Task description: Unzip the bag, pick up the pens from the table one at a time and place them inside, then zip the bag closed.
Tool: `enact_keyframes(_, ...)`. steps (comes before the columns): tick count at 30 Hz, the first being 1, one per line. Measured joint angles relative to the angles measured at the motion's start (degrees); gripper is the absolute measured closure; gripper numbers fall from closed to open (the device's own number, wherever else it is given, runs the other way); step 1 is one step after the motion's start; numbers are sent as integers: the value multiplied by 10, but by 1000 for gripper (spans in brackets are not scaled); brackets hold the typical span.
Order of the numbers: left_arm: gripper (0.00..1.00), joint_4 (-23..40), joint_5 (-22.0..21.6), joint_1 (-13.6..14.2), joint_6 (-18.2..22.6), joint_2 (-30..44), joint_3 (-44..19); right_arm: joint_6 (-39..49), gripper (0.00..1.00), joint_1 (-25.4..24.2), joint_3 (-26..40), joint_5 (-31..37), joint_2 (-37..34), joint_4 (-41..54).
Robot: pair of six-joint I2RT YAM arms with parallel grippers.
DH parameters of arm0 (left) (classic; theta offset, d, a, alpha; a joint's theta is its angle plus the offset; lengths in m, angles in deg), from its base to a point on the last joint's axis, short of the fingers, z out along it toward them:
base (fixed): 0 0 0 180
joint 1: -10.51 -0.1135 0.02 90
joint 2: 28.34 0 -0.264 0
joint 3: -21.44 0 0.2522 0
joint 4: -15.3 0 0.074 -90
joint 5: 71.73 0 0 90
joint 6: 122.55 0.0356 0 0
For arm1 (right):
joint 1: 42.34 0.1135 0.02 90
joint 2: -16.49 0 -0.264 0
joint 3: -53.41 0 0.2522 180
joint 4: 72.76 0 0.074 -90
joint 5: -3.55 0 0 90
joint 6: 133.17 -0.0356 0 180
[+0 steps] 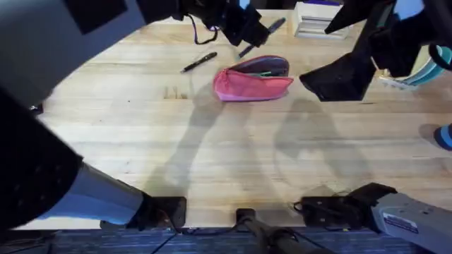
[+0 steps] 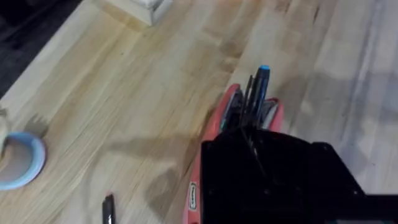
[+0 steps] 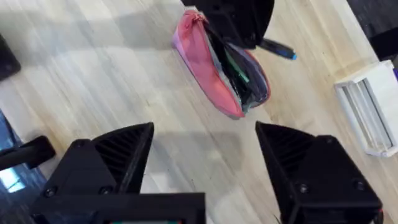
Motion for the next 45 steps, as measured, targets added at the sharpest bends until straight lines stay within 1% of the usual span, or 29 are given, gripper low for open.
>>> enact_keyframes(4, 957, -8, 29, 8, 18, 27, 0, 0, 5, 0, 0, 1, 0, 0)
enact_keyframes(8, 957, -13, 42, 15, 24, 61, 0, -5, 5, 0, 0, 1, 0, 0)
enact_keyframes(12, 956, -13, 47, 16, 28, 85, 0, -9, 5, 0, 0, 1, 0, 0)
enact_keyframes(18, 957, -9, 48, 16, 34, 91, 0, -10, 5, 0, 0, 1, 0, 0)
enact_keyframes(22, 957, 8, 50, 16, 41, 91, 0, -11, 5, 0, 0, 1, 0, 0)
enact_keyframes(26, 957, 52, 48, 16, 82, 92, 0, -10, 5, 0, 0, 1, 0, 0)
enact_keyframes(28, 957, 65, 40, 16, 105, 95, 0, -10, 5, 0, 0, 1, 0, 0)
enact_keyframes(31, 949, 69, 17, 16, 123, 105, 0, -10, 5, 0, 0, 1, 0, 0)
enact_keyframes(33, 920, 69, -1, 17, 129, 112, 0, -11, 5, 0, 0, 1, 0, 0)
enact_keyframes(38, 903, 71, -48, 19, 139, 119, 0, -10, 5, 0, 0, 1, 0, 0)
enact_keyframes(41, 903, 71, -63, 19, 140, 119, 0, -11, 4, 0, 0, 1, 0, 0)
enact_keyframes(45, 902, 71, -70, 19, 141, 119, 0, -11, 5, 0, 0, 1, 0, 0)
